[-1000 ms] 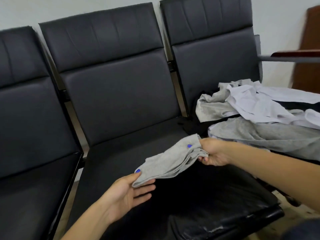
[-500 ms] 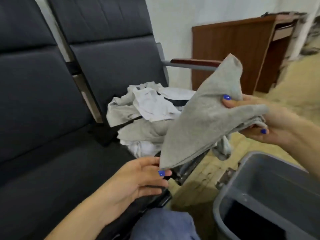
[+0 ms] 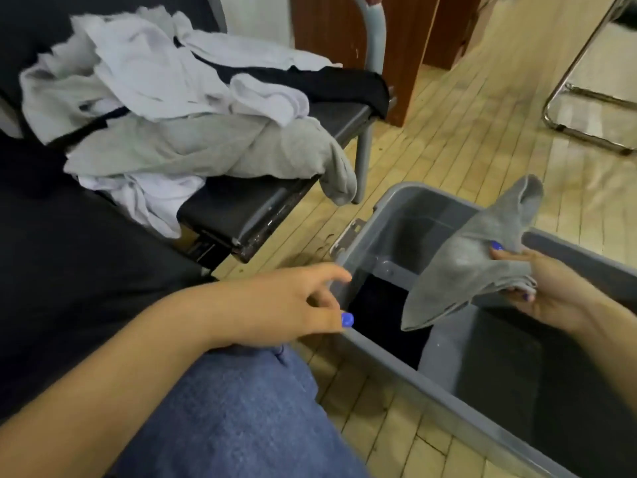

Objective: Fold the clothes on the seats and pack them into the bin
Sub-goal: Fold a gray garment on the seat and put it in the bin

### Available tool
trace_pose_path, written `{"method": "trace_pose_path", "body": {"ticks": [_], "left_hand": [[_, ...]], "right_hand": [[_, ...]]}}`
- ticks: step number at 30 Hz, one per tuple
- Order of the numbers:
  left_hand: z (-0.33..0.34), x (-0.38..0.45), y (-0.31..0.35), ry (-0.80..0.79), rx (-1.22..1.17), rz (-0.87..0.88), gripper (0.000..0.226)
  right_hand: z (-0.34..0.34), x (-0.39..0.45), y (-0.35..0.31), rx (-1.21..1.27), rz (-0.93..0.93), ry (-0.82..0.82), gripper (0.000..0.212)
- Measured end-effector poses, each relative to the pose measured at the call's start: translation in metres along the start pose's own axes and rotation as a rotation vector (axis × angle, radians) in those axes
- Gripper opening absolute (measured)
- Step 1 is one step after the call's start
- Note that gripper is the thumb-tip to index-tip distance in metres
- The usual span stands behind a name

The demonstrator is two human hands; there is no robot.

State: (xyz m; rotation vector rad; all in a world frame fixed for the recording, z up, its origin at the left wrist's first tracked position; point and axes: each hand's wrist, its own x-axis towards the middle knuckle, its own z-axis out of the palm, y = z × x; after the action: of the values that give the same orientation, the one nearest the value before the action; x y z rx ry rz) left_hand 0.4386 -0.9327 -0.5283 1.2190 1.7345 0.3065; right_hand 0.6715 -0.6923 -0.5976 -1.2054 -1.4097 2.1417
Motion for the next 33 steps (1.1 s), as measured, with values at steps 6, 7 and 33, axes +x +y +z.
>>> {"method": "trace_pose_path", "body": {"ticks": [6, 7, 33], "left_hand": [[-0.003, 0.009, -0.005, 0.102, -0.078, -0.011, 0.053], [-0.004, 0.01, -0.005, 0.087, -0.067, -0.017, 0.056], [-0.016, 0.011, -0.036, 0.12, 0.301, -0.254, 0.06]], "right_hand": [[0.001, 0.047, 0.053, 0.057, 0.066, 0.029, 0.064], [-0.002, 0.056, 0.067, 0.044, 0.115, 0.037, 0.059], [-0.004, 0.143, 0.205, 0.223, 0.647, 0.401, 0.019]]}}
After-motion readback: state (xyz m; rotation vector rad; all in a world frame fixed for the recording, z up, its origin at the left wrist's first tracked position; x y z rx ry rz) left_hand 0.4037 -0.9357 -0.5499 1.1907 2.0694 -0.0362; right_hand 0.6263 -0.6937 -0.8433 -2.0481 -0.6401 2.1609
